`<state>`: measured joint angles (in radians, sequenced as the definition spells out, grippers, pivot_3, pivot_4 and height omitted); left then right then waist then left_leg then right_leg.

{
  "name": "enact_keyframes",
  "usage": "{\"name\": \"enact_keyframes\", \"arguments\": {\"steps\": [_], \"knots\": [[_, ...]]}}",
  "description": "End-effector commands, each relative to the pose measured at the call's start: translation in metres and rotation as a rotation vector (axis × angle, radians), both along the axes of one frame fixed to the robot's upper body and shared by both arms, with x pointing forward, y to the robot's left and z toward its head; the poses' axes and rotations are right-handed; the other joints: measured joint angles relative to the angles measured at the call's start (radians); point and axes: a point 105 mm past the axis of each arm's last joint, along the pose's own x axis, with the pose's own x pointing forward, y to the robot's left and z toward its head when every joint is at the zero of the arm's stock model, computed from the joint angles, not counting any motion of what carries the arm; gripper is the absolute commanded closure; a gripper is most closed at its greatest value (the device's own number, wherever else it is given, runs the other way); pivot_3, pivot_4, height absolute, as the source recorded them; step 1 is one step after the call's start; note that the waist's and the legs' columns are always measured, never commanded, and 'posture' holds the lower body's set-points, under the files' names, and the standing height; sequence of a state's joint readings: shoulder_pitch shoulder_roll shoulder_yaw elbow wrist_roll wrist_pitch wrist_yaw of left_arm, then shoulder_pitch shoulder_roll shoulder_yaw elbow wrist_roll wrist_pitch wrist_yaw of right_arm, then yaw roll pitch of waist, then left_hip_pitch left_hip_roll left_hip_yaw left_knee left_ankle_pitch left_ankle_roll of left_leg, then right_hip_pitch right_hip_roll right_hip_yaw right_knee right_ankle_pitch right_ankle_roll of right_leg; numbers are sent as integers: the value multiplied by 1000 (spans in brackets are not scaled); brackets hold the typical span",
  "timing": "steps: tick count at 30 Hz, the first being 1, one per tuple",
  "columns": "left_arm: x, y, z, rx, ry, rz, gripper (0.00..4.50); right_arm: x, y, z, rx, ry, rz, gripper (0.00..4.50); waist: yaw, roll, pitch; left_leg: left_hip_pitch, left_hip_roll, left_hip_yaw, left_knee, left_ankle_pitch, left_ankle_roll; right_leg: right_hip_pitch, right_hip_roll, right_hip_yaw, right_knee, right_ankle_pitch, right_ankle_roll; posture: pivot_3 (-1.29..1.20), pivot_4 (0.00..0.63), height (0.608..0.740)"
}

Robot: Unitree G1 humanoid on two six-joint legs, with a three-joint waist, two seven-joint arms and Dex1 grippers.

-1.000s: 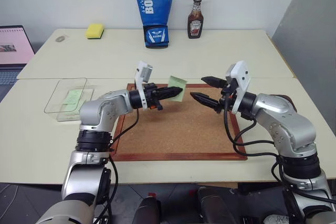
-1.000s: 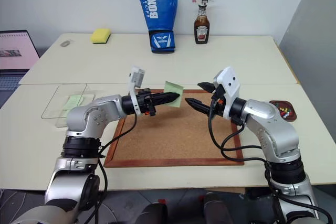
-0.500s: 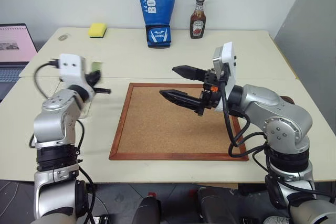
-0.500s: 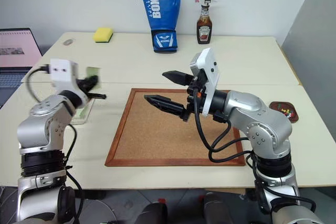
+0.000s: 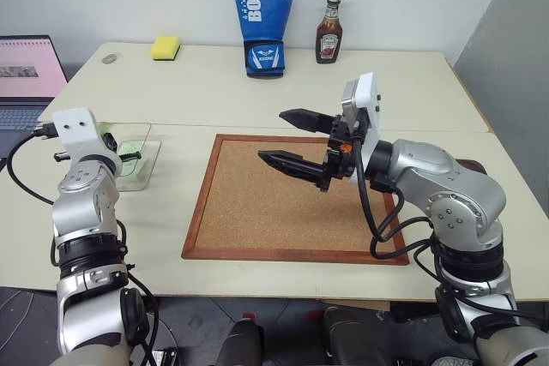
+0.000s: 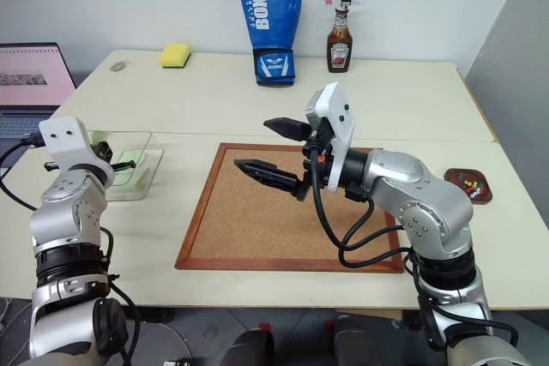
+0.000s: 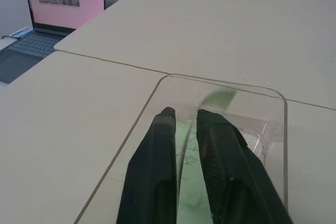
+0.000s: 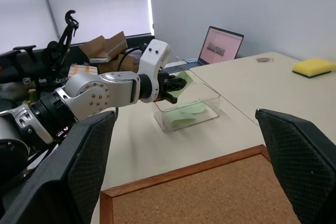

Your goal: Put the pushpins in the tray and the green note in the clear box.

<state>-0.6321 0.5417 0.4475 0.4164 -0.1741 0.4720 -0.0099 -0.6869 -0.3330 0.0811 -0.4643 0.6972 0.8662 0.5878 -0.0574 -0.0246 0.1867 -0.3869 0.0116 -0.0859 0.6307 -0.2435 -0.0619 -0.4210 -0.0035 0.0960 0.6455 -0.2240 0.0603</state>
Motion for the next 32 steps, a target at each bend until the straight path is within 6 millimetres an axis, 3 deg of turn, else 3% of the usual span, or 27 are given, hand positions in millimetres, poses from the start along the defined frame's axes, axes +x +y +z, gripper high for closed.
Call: {"name": "enact_keyframes", "arguments": {"steps": [1,8,11,15,18,21,25,28,32], "knots": [[5,1,17,14,-62,1,2865,-2,-5,8,9,-48,-23,0,0,0,0,0,0,0,0,0,0,0,0,0,0,0,0,0,150,740],[14,-13,27,73,-75,-58,1422,1,-10,7,10,-49,-62,0,0,0,0,0,0,0,0,0,0,0,0,0,0,0,0,0,150,740],[20,-48,38,181,-95,-202,821,4,-18,3,16,-42,-120,0,2,0,0,0,0,0,0,0,0,0,0,0,0,0,0,0,150,740],[19,-92,32,209,-112,-348,31,16,-34,-14,0,-44,-301,0,5,0,0,-2,-1,0,0,0,0,0,-1,0,-1,0,0,0,150,740],[11,-122,32,191,-158,-423,12,29,-55,-24,-25,-87,-498,0,6,0,0,-3,-1,0,0,0,0,-1,-2,0,-1,0,0,0,150,740],[0,-159,18,135,-183,-511,12,43,-90,-44,-75,-118,-768,0,7,-1,0,-3,-1,0,0,0,0,-2,-2,0,-1,0,0,0,150,740],[-19,-197,-7,139,-165,-594,12,39,-117,-82,-108,-66,-933,0,6,-1,-1,-3,-1,1,0,0,0,-1,-1,1,-1,0,0,0,150,740],[-32,-214,-27,117,-135,-594,12,30,-127,-107,-121,-14,-1005,0,3,-1,-1,-2,-1,2,0,0,0,-1,-1,2,-1,0,0,0,150,740],[-46,-223,-39,98,-115,-565,12,22,-124,-119,-126,0,-1030,0,1,-1,0,1,-1,3,1,0,0,1,-1,3,0,0,1,0,150,740]]}}
